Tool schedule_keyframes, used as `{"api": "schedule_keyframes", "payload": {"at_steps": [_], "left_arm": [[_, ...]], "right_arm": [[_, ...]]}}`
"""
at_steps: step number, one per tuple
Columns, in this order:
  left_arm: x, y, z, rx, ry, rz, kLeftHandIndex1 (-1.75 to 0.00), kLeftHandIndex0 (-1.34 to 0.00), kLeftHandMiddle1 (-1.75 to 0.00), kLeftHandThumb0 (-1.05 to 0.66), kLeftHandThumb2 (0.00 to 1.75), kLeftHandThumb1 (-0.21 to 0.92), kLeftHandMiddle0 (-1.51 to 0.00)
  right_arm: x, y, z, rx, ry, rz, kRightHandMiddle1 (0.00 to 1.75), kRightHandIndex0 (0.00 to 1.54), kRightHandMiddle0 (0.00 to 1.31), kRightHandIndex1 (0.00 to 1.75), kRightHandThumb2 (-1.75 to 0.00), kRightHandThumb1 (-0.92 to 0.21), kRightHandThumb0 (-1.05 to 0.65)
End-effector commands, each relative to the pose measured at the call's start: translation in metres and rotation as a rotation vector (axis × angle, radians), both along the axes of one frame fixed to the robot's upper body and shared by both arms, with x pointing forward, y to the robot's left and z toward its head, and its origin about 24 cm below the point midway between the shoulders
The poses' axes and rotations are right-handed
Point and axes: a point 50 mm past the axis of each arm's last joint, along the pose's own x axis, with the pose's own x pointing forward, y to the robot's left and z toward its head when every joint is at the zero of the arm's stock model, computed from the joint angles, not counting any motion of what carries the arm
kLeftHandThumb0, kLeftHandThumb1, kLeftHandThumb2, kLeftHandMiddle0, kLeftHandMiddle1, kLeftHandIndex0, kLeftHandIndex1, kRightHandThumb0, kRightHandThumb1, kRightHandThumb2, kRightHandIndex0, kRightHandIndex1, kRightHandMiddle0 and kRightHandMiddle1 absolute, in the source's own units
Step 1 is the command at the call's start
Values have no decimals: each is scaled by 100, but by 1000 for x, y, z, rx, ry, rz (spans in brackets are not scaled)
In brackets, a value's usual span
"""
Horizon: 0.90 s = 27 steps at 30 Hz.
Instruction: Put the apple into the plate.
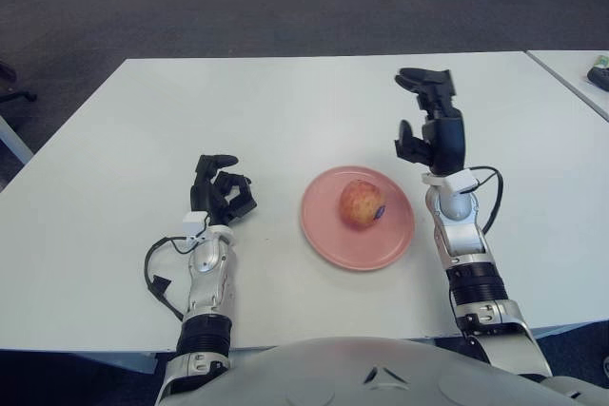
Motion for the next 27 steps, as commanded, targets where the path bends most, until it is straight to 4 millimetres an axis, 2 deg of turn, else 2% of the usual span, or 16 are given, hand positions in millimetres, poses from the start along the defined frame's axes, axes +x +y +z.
{"api": "schedule_keyframes", "payload": {"at_steps": [1, 5, 10, 15, 19, 22, 25, 27], "left_arm": [[-4, -2, -10, -22, 60, 2, -168, -45, -175, -1, 135, 28, -63], [-4, -2, -11, -31, 61, 1, -166, -47, -175, -1, 134, 29, -62], [-3, -2, -11, -36, 65, 2, -164, -48, -175, -1, 132, 30, -60], [-2, -2, -11, -33, 64, 2, -165, -46, -175, -1, 129, 32, -58], [-3, -2, -10, -32, 62, -4, -171, -42, -175, -1, 130, 34, -56], [-3, -2, -10, -36, 62, -3, -173, -34, -174, -1, 120, 42, -50], [-3, -2, -10, -44, 61, 4, -174, -32, -170, -1, 116, 46, -50], [-3, -2, -10, -49, 60, 8, -174, -31, -168, 0, 114, 47, -51]], "right_arm": [[-1, -4, -8, 65, 44, -55, 139, 33, 10, 108, -103, -79, -45], [-4, -8, -15, 78, 79, -96, 142, 38, 9, 112, -108, -78, -43], [-14, -20, -36, 52, 164, -144, 145, 40, 10, 114, -110, -79, -41], [-12, -21, -42, 33, 216, -168, 149, 41, 14, 115, -112, -79, -40], [-10, -20, -50, 22, 263, -177, 152, 42, 17, 117, -109, -81, -41], [-10, -19, -57, 13, 294, -178, 154, 44, 20, 119, -108, -81, -42], [-12, -20, -65, 5, 327, -174, 155, 46, 22, 121, -107, -81, -42], [-13, -21, -69, 3, 348, -171, 167, 48, 21, 119, -75, -88, -38]]}}
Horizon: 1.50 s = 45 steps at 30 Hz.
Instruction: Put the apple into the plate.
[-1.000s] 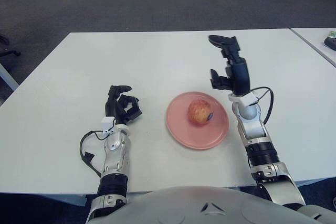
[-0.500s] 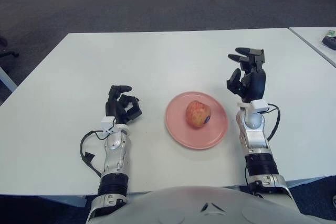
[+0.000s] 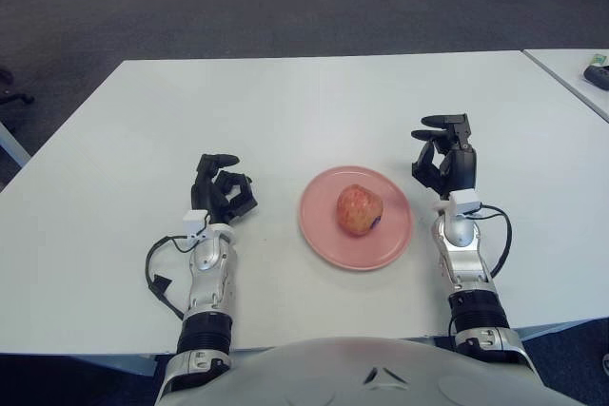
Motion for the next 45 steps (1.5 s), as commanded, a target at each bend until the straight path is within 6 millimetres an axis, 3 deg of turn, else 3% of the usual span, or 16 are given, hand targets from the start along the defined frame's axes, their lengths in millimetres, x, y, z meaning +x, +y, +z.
{"api": "schedule_keyframes", "payload": {"at_steps": [1, 5, 10, 40, 45], "left_arm": [[-5, -1, -10, -29, 59, 6, -175, -31, -167, 0, 113, 47, -51], [-5, -1, -10, -29, 61, 7, -175, -31, -165, 0, 112, 47, -52], [-6, -1, -10, -23, 63, 4, -175, -32, -163, 0, 111, 47, -53], [-7, 1, -9, -8, 68, 2, -175, -31, -167, 0, 113, 47, -51], [-7, 1, -9, -3, 68, 2, -175, -31, -167, 0, 113, 47, -51]], "right_arm": [[0, -1, -6, -11, 36, 10, 168, 48, 20, 119, -71, -88, -37], [-1, -2, -10, -12, 63, 14, 173, 50, 20, 117, -56, -91, -35], [-5, -4, -16, -18, 104, 16, 174, 51, 20, 117, -53, -92, -35], [-28, -8, -34, -22, 243, -7, 175, 52, 20, 119, -53, -92, -35], [-31, -9, -37, -9, 247, -29, 175, 53, 23, 120, -60, -87, -35]]}}
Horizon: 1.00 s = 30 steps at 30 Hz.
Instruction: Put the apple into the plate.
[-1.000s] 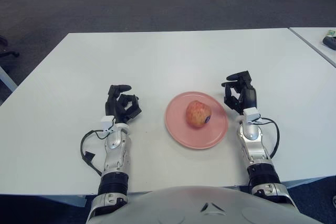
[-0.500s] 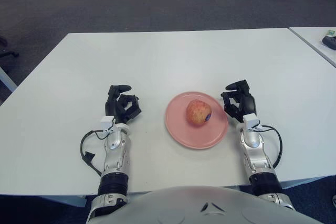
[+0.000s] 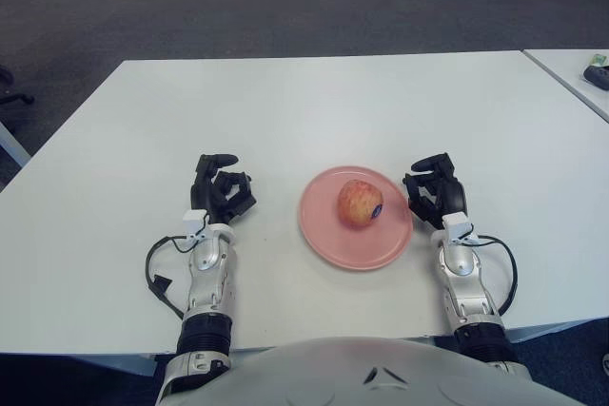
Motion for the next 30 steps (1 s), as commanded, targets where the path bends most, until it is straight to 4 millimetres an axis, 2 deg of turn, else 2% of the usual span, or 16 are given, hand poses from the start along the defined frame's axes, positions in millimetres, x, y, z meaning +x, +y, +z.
{"api": "schedule_keyframes", "payload": {"at_steps": [1, 9, 20, 30], "left_arm": [[-6, 1, -10, -2, 61, 7, -175, -31, -167, 0, 113, 47, -52], [-7, 2, -10, -11, 54, 4, -175, -30, -169, 0, 114, 47, -50], [-7, 3, -10, -16, 50, 7, -175, -31, -164, 0, 112, 47, -52], [-7, 3, -10, -9, 59, -6, -175, -30, -167, 0, 112, 47, -51]], "right_arm": [[-1, -2, 1, 5, -15, -24, 175, 53, 23, 120, -60, -87, -35], [-2, -4, -2, 13, -8, -63, 175, 53, 20, 121, -53, -92, -35], [-2, -7, -2, -10, -13, -93, 175, 51, 20, 121, -53, -92, -35], [-1, -10, -2, -8, -18, -116, 175, 51, 20, 120, -53, -92, -35]]}}
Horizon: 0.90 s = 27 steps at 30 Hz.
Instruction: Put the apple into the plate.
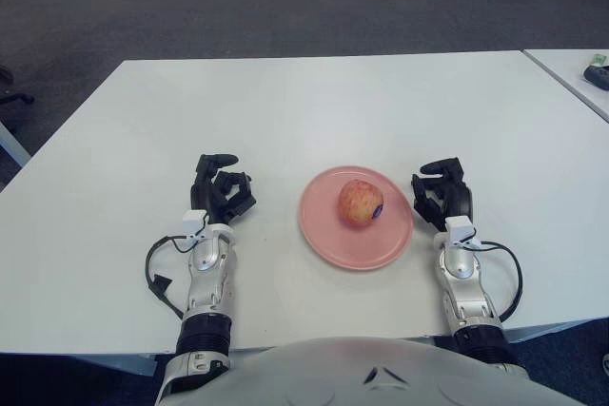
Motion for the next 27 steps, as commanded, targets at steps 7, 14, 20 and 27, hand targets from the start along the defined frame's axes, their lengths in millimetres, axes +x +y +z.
{"api": "schedule_keyframes", "payload": {"at_steps": [7, 14, 20, 27], "left_arm": [[-6, 1, -10, 9, 66, -17, -175, -29, -172, 0, 115, 47, -49], [-5, 2, -10, 11, 65, -22, -175, -30, -174, -1, 117, 46, -49], [-5, 3, -10, 15, 72, -26, -175, -37, -175, -1, 128, 36, -55], [-4, 4, -9, 15, 66, -25, -173, -41, -175, -1, 132, 33, -58]], "right_arm": [[4, -5, 3, -6, -27, -12, 175, 51, 20, 120, -53, -92, -35], [5, -5, 4, -8, -30, -14, 175, 51, 20, 121, -53, -92, -35], [6, -4, 5, -8, -37, -8, 175, 52, 20, 121, -53, -92, -35], [6, -3, 5, -7, -38, -2, 175, 52, 20, 120, -53, -92, -35]]}}
